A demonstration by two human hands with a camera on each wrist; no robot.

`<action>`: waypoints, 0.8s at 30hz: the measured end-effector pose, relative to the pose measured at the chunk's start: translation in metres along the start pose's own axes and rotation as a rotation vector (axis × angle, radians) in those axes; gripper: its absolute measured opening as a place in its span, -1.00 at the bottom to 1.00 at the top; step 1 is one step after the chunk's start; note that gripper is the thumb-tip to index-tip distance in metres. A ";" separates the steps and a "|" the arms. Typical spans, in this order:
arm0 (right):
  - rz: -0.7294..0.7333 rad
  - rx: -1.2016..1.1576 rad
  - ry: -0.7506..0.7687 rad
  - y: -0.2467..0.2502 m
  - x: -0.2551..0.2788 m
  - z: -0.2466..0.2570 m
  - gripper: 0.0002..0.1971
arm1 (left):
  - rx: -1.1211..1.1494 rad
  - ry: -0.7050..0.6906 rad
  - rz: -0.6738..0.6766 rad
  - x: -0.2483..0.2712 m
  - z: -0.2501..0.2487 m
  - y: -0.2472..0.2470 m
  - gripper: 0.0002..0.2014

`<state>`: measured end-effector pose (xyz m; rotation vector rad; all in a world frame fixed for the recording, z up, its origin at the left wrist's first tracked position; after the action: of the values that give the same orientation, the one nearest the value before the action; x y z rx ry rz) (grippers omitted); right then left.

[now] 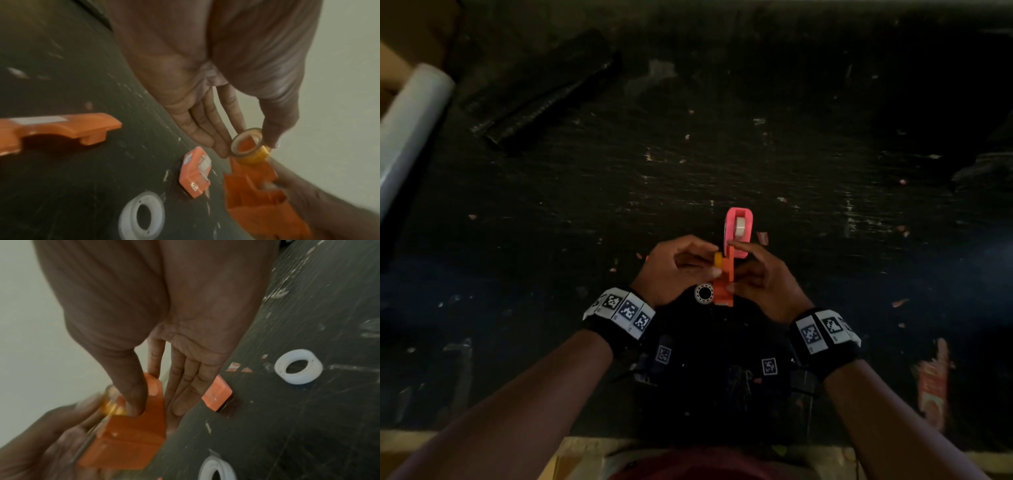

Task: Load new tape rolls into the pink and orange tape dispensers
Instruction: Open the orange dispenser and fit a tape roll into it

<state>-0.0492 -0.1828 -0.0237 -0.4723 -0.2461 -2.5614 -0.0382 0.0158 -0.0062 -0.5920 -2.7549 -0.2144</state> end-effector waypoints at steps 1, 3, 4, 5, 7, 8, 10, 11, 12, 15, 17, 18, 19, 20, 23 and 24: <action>-0.012 0.010 -0.008 0.003 0.002 -0.001 -0.21 | -0.002 -0.003 -0.021 0.002 0.003 0.003 -0.64; -0.040 0.034 -0.021 0.011 0.008 -0.004 -0.21 | -0.070 -0.011 -0.076 0.009 0.011 0.012 -0.64; -0.056 0.048 -0.022 0.015 0.011 -0.006 -0.21 | -0.160 -0.017 -0.097 0.013 0.016 0.016 -0.64; -0.070 0.061 -0.023 0.019 0.013 -0.009 -0.21 | -0.285 -0.016 -0.106 0.018 0.022 0.019 -0.63; -0.093 0.074 -0.027 0.025 0.019 -0.014 -0.21 | -0.535 0.011 -0.081 0.026 0.036 0.017 -0.65; -0.102 0.081 -0.030 0.027 0.021 -0.016 -0.21 | -0.641 0.034 -0.056 0.028 0.045 0.013 -0.68; -0.113 0.085 -0.034 0.029 0.025 -0.018 -0.21 | -0.813 0.081 0.017 0.030 0.062 0.003 -0.73; -0.114 0.087 -0.039 0.029 0.027 -0.020 -0.20 | -0.865 0.108 0.047 0.031 0.070 -0.002 -0.70; -0.114 0.089 -0.045 0.030 0.029 -0.021 -0.20 | -0.887 0.130 0.060 0.032 0.075 -0.005 -0.62; -0.114 0.083 -0.054 0.030 0.033 -0.024 -0.18 | -0.874 0.137 -0.026 0.030 0.079 -0.009 -0.43; -0.113 0.083 -0.057 0.029 0.036 -0.023 -0.18 | -0.859 0.116 -0.088 0.023 0.075 -0.014 -0.42; -0.111 0.078 -0.056 0.027 0.037 -0.022 -0.19 | -0.862 0.112 -0.104 0.017 0.072 -0.017 -0.41; -0.111 0.070 -0.053 0.026 0.038 -0.022 -0.19 | -0.871 0.125 -0.109 0.011 0.067 -0.021 -0.40; -0.111 0.063 -0.054 0.025 0.039 -0.021 -0.20 | -0.879 0.161 -0.099 0.005 0.065 -0.024 -0.40; -0.122 0.072 -0.064 0.023 0.040 -0.025 -0.20 | -0.862 0.287 -0.041 -0.009 0.060 -0.029 -0.48; -0.124 0.078 -0.070 0.022 0.041 -0.027 -0.20 | -0.840 0.281 -0.037 -0.012 0.060 -0.030 -0.53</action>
<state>-0.0778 -0.2276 -0.0320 -0.5333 -0.4116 -2.6468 -0.0563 -0.0032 -0.0687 -0.6284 -2.3117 -1.3788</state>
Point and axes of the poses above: each hand's wrist, its own x-axis away from the middle knuckle, its own y-axis out of the back of the hand, z = x × y, the point moved 4 cm from there along -x, towards the middle knuckle, and after that the axes turned 8 degrees about z, right-handed, at the moved point
